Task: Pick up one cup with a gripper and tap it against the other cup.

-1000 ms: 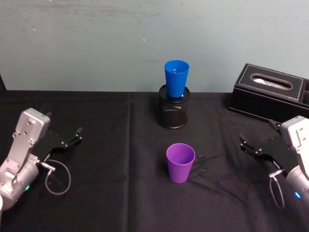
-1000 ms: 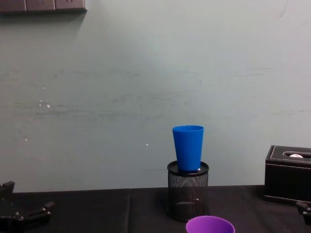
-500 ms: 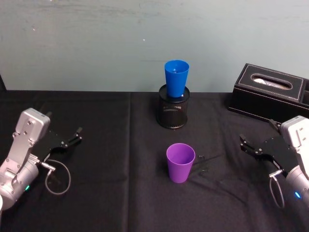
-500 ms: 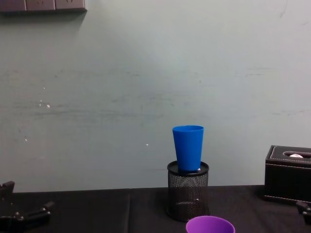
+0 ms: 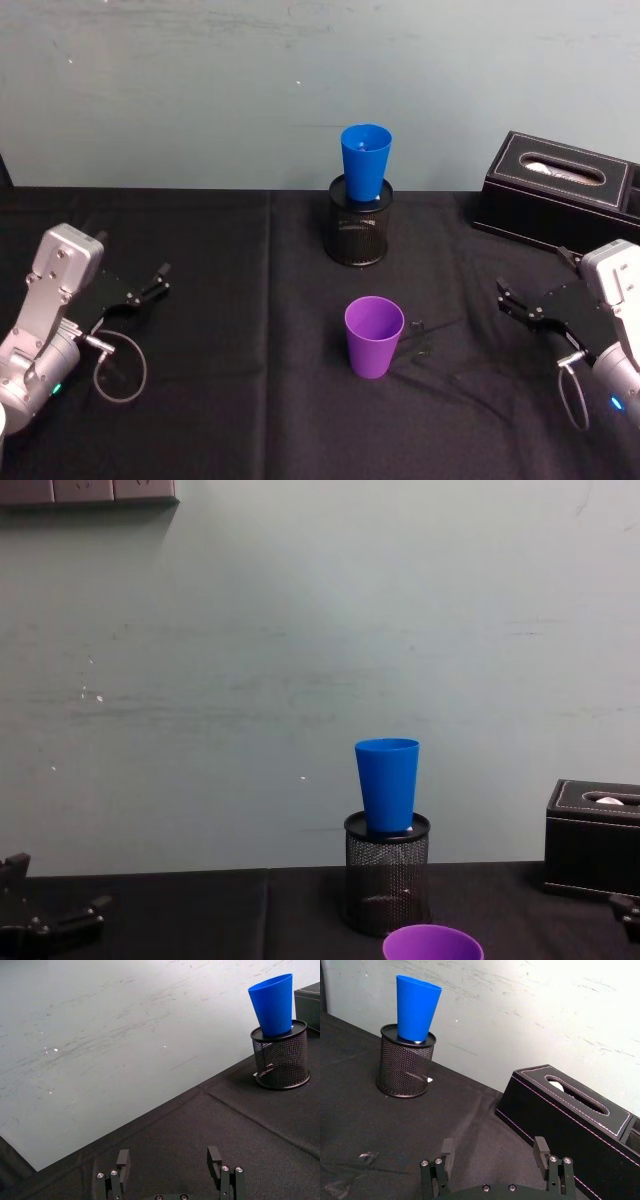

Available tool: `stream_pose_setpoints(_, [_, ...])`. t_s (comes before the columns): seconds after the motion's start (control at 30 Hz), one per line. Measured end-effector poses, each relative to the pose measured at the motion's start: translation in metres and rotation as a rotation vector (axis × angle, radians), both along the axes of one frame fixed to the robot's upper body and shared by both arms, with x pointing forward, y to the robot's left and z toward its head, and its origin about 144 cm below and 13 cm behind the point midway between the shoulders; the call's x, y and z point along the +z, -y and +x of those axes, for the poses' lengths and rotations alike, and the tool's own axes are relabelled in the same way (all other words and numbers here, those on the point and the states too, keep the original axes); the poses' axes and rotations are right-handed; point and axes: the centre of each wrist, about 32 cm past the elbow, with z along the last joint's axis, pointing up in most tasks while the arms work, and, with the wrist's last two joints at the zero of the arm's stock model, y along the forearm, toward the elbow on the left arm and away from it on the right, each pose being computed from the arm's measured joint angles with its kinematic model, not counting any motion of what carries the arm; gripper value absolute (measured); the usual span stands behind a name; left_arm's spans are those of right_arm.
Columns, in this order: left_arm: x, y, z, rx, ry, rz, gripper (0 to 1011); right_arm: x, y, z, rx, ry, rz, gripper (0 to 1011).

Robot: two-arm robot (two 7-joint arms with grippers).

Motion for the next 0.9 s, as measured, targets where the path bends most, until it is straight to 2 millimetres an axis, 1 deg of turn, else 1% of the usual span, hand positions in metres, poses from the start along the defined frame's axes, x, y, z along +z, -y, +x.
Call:
stream_pose_setpoints(0.23, [0.0,0.0,0.0,0.0,0.0,0.0,1011,0.0,0.0,0.0,0.0,0.0,0.0,1003])
stream_pose_setpoints(0.53, [0.0,0.0,0.0,0.0,0.0,0.0,1011,0.016,0.008,-0.005,0.08,0.039,0.064,1003])
stream_pose_setpoints(0.6, [0.0,0.0,0.0,0.0,0.0,0.0,1011,0.024,0.016,-0.009,0.149,0.023,0.066,1003])
stream_pose_setpoints(0.7, [0.0,0.0,0.0,0.0,0.0,0.0,1012,0.028,0.024,-0.014,0.221,-0.015,0.079,1003])
stream_pose_setpoints(0.73, [0.0,0.0,0.0,0.0,0.0,0.0,1011,0.031,0.029,-0.016,0.27,-0.042,0.09,1003])
stream_pose_setpoints(0.8, [0.0,0.0,0.0,0.0,0.0,0.0,1011,0.033,0.034,-0.02,0.326,-0.074,0.102,1003])
stream_pose_setpoints(0.9, [0.0,0.0,0.0,0.0,0.0,0.0,1011,0.035,0.041,-0.026,0.461,-0.143,0.126,1003])
